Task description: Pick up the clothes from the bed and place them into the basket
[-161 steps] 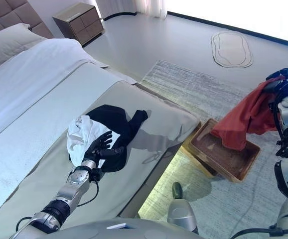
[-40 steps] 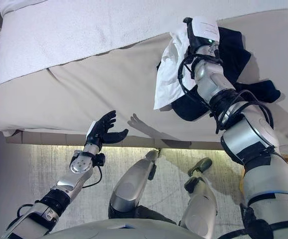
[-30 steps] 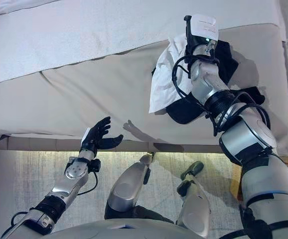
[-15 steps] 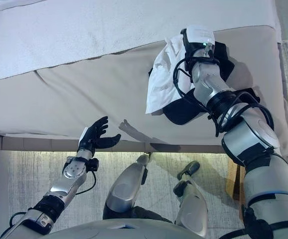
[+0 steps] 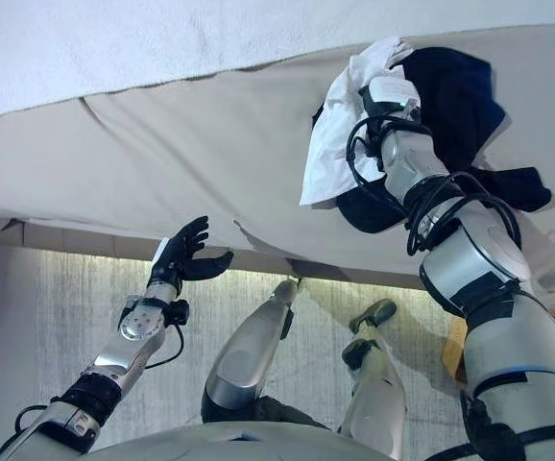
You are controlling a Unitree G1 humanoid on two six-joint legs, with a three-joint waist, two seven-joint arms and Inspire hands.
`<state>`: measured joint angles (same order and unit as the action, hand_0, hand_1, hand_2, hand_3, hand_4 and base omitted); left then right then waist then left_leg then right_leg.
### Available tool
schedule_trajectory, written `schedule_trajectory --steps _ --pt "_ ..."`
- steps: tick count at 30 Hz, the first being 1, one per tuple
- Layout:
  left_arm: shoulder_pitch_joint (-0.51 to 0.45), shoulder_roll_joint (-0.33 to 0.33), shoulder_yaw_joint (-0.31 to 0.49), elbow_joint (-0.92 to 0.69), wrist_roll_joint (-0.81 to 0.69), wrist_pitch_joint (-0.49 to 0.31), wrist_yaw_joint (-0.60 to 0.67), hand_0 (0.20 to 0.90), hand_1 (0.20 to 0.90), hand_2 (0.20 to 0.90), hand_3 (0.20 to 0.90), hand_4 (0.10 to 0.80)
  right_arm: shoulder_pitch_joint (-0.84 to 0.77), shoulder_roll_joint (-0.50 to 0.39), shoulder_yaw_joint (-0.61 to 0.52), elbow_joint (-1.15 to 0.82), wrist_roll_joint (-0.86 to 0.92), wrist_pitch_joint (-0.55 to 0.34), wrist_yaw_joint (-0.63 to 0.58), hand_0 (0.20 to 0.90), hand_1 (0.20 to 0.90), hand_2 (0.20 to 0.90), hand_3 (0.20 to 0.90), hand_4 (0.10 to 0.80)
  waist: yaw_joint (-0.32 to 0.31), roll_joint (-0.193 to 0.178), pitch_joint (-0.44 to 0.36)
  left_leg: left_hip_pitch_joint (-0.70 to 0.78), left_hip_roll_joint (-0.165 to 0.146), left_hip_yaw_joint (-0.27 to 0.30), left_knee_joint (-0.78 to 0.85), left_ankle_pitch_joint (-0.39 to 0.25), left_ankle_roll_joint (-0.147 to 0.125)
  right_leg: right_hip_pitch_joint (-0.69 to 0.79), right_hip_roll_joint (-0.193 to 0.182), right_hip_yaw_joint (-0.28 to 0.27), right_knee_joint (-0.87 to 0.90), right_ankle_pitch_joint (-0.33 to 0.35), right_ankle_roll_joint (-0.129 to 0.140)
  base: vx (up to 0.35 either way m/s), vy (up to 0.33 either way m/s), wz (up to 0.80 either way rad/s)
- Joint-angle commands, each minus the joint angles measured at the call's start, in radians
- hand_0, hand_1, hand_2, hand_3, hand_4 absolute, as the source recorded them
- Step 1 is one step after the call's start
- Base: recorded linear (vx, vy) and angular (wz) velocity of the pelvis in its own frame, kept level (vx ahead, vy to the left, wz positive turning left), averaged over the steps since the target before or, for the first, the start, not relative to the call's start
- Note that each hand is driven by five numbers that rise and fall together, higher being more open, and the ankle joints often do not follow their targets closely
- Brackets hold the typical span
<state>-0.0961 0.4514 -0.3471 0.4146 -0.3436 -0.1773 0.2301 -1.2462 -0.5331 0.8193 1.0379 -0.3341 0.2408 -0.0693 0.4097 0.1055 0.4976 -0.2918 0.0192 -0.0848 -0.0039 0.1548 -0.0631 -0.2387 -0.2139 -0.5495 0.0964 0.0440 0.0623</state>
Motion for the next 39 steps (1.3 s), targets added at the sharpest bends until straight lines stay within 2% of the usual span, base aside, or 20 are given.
schedule_trajectory --steps 1,6,7,9,17,23,29,32,38,39 --pt "0.006 0.094 -0.023 -0.097 0.003 -0.060 0.009 0.900 0.900 0.900 0.900 0.800 -0.160 0.001 0.052 -0.014 0.011 -0.077 -0.061 0.900 0.900 0.900 0.900 0.800 0.032 -0.008 0.022 -0.050 -0.007 0.032 0.058 -0.103 0.036 0.032 -0.061 0.040 0.084 -0.076 0.031 -0.009 0.002 0.07" --pt "0.005 0.094 -0.020 -0.098 0.002 -0.067 0.017 0.900 0.900 0.900 0.900 0.800 -0.154 -0.003 0.052 -0.049 -0.014 -0.091 -0.089 0.900 0.900 0.900 0.900 0.800 0.023 -0.013 0.022 -0.026 -0.005 0.040 0.042 -0.106 0.040 0.044 -0.057 0.047 0.070 -0.072 0.038 -0.002 0.001 0.01" --pt "0.003 0.095 -0.020 -0.099 0.001 -0.068 0.019 0.900 0.900 0.900 0.900 0.800 -0.152 -0.006 0.051 -0.053 -0.024 -0.094 -0.099 0.625 0.625 0.625 0.579 0.479 0.020 -0.014 0.022 -0.019 -0.004 0.042 0.040 -0.107 0.039 0.050 -0.056 0.050 0.064 -0.071 0.040 0.000 0.000 0.00" --pt "-0.001 0.096 -0.020 -0.103 0.003 -0.062 0.020 0.900 0.900 0.900 0.900 0.800 -0.152 -0.012 0.049 -0.060 -0.024 -0.092 -0.130 0.300 0.300 0.300 0.200 0.100 0.015 -0.016 0.022 -0.003 -0.002 0.048 0.036 -0.109 0.038 0.065 -0.054 0.055 0.054 -0.069 0.042 -0.004 -0.027 -0.03" --pt "0.002 0.092 -0.009 -0.081 0.012 -0.050 0.011 0.900 0.900 0.900 0.900 0.800 -0.136 -0.030 0.017 -0.090 -0.001 -0.102 -0.206 0.300 0.300 0.300 0.200 0.100 -0.008 -0.020 0.022 0.104 0.005 0.062 0.028 -0.131 0.034 0.160 -0.046 0.077 0.021 -0.069 0.042 0.000 -0.007 -0.01" --pt "0.020 0.089 -0.003 -0.067 0.027 -0.041 0.002 0.900 0.900 0.900 0.900 0.800 -0.111 -0.064 -0.004 -0.121 0.028 -0.097 -0.275 0.300 0.300 0.300 0.200 0.100 -0.021 -0.034 -0.058 0.158 0.018 0.072 0.029 -0.149 0.028 0.224 -0.050 0.075 -0.002 -0.068 0.038 0.035 -0.025 -0.04" --pt "0.053 0.073 0.014 -0.034 0.065 -0.025 -0.017 0.900 0.900 0.900 0.900 0.800 -0.064 -0.109 -0.050 -0.191 0.076 -0.104 -0.314 0.300 0.300 0.300 0.200 0.100 -0.044 -0.063 -0.172 0.242 0.035 0.093 -0.029 -0.140 0.019 0.316 -0.045 0.074 -0.061 -0.049 0.049 0.071 -0.028 -0.07" --pt "0.058 0.068 0.016 -0.003 0.076 -0.020 -0.023 0.900 0.900 0.900 0.900 0.800 -0.055 -0.136 -0.076 -0.233 0.162 -0.109 -0.326 0.300 0.300 0.300 0.200 0.100 -0.064 -0.081 -0.229 0.279 0.044 0.107 -0.052 -0.138 0.015 0.347 -0.042 0.078 -0.082 -0.041 0.055 0.071 -0.018 -0.09" --pt "0.076 0.062 0.022 0.030 0.095 -0.013 -0.032 0.900 0.900 0.900 0.900 0.800 -0.037 -0.170 -0.155 -0.305 0.288 -0.100 -0.273 0.300 0.300 0.300 0.200 0.100 -0.099 -0.102 -0.299 0.338 0.056 0.134 -0.064 -0.151 0.009 0.385 -0.039 0.094 -0.096 -0.037 0.059 0.086 0.013 -0.13" --pt "0.079 0.059 0.023 0.039 0.100 -0.012 -0.038 0.900 0.900 0.900 0.900 0.800 -0.032 -0.188 -0.170 -0.324 0.302 -0.097 -0.261 0.300 0.300 0.300 0.200 0.100 -0.110 -0.108 -0.320 0.343 0.057 0.145 -0.060 -0.143 0.014 0.389 -0.042 0.088 -0.099 -0.023 0.053 0.049 0.030 -0.15"
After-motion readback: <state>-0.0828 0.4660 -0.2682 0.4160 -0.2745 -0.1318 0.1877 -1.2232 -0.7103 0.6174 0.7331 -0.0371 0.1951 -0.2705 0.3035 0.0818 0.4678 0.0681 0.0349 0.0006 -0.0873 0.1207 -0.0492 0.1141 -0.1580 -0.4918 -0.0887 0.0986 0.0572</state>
